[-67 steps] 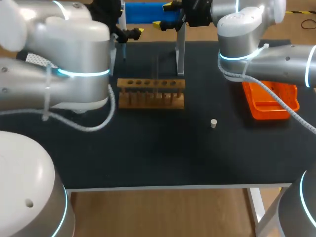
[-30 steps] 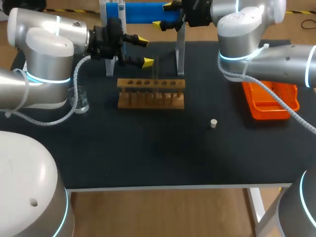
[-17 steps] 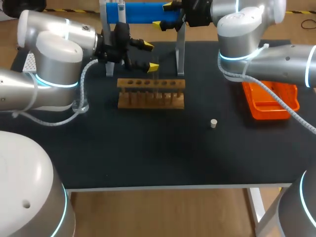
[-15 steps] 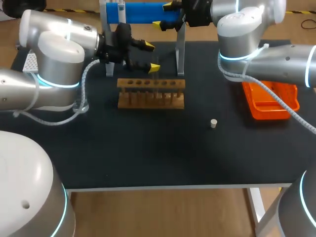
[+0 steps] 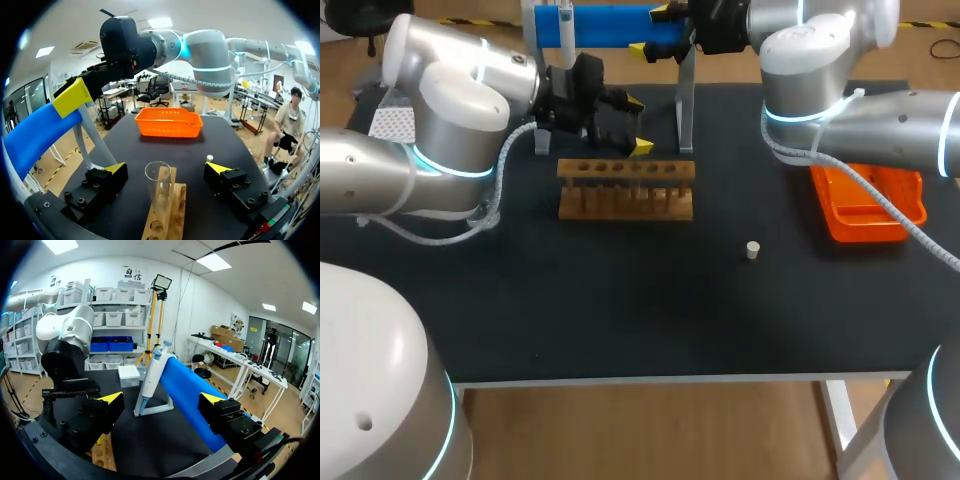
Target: Invert the test tube, pick up the pipette, mount the tip to pipette, aspirate from beaker and dispense into the tube, eject the tip, return the pipette, and cap with the stopper.
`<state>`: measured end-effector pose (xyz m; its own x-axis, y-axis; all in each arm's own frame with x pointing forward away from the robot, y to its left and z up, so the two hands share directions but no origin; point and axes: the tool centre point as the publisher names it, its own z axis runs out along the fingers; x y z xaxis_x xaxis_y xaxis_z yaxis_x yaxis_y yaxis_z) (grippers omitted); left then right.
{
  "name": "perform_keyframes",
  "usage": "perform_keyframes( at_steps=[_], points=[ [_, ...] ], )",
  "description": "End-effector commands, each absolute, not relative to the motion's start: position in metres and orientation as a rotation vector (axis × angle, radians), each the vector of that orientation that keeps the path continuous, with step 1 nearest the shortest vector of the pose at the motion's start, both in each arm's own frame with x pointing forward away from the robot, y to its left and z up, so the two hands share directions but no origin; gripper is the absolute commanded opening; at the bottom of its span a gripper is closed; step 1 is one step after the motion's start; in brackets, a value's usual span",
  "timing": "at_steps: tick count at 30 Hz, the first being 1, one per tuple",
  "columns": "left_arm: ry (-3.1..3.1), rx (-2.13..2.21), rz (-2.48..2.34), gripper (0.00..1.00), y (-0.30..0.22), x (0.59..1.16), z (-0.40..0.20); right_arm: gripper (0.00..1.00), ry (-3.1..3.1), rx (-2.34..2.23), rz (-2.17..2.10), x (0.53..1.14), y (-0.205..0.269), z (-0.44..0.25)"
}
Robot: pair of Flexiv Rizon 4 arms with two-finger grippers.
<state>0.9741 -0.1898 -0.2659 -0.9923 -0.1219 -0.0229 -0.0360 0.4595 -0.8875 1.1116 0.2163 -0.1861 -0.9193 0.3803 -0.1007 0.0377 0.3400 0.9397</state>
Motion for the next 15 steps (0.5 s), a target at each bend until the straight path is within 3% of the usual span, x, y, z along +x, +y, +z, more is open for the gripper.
perform_keyframes(
  at_steps=[1,15],
  points=[
    [2.631,-0.134,-1.58,1.0,-0.195,0.982,-0.273,1.0,2.312,0.371,1.605,1.112,0.215,-0.185],
    [2.651,-0.113,-1.52,1.0,-0.196,0.989,-0.289,1.0,2.312,0.371,1.605,1.112,0.215,-0.185]
  ],
)
